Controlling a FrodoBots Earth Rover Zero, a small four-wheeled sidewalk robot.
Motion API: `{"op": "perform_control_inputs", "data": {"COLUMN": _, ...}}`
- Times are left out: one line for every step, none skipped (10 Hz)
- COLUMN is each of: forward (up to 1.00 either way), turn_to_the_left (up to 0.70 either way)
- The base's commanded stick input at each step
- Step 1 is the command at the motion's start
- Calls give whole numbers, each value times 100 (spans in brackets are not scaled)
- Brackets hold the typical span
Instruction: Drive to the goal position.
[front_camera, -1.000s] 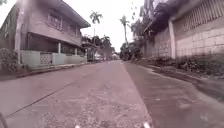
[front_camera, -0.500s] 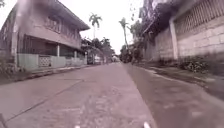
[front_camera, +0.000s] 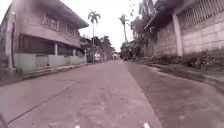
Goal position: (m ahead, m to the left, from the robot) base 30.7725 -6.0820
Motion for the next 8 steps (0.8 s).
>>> {"op": "perform_control_inputs", "data": {"forward": 70, "turn_to_the_left": 0}}
{"op": "perform_control_inputs", "data": {"forward": 70, "turn_to_the_left": 0}}
{"op": "perform_control_inputs", "data": {"forward": 70, "turn_to_the_left": 0}}
{"op": "perform_control_inputs", "data": {"forward": 70, "turn_to_the_left": -1}}
{"op": "perform_control_inputs", "data": {"forward": 70, "turn_to_the_left": -13}}
{"op": "perform_control_inputs", "data": {"forward": 70, "turn_to_the_left": -35}}
{"op": "perform_control_inputs", "data": {"forward": 70, "turn_to_the_left": -10}}
{"op": "perform_control_inputs", "data": {"forward": 70, "turn_to_the_left": 0}}
